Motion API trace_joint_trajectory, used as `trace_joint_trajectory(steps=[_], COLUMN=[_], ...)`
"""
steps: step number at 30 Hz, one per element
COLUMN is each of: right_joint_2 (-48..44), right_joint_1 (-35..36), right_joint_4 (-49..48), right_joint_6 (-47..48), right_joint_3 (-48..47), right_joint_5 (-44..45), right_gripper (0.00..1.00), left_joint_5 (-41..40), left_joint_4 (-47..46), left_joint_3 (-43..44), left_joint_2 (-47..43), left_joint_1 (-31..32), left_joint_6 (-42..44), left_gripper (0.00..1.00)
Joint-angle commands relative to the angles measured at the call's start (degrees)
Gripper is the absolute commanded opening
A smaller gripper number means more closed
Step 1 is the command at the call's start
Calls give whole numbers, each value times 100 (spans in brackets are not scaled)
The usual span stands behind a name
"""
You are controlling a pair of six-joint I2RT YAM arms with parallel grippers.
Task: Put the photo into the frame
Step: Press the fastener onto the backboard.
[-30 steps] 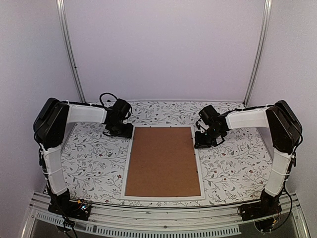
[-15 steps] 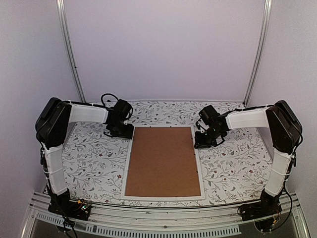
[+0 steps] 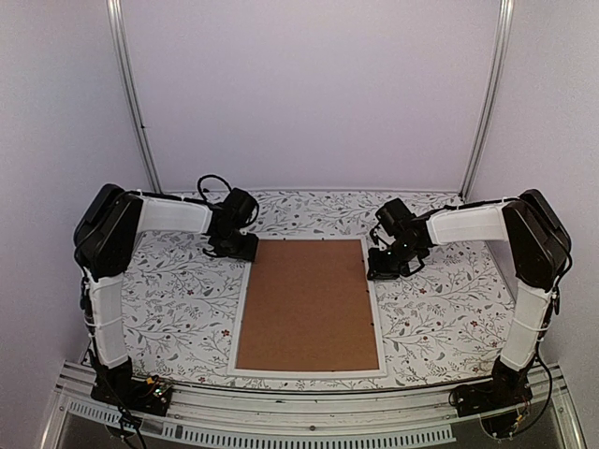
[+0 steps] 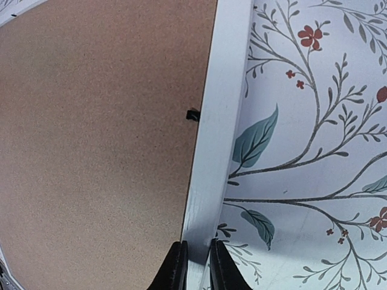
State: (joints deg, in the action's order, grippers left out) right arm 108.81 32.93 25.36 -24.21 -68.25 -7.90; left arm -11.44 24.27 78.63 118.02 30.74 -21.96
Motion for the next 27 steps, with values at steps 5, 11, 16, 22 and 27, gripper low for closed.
trace_joint_trajectory(steps=[5, 11, 16, 22, 27], right_joint_2=[157, 186, 214, 228, 246], right_joint_1=[64, 69, 78, 91, 91], right_joint_4=[-84, -90, -136, -171, -189], right_joint_6=[-22, -16, -36, -58, -73], right_joint_3=[122, 136, 167, 208, 223], right_joint_5=[-106, -85, -123, -117, -124], right_gripper=[15, 14, 14, 15, 14], left_joint_5=[59, -209, -466, -713, -938], left_joint_4=[154, 209, 263, 323, 385], left_joint_3=[-150, -228, -287, -344, -265], left_joint_2=[572, 575, 570, 749, 969], left_joint_1=[537, 644, 830, 1110, 1319], left_joint_6=[-185, -230, -241, -430, -501], left_gripper=[61, 60, 61, 61, 61])
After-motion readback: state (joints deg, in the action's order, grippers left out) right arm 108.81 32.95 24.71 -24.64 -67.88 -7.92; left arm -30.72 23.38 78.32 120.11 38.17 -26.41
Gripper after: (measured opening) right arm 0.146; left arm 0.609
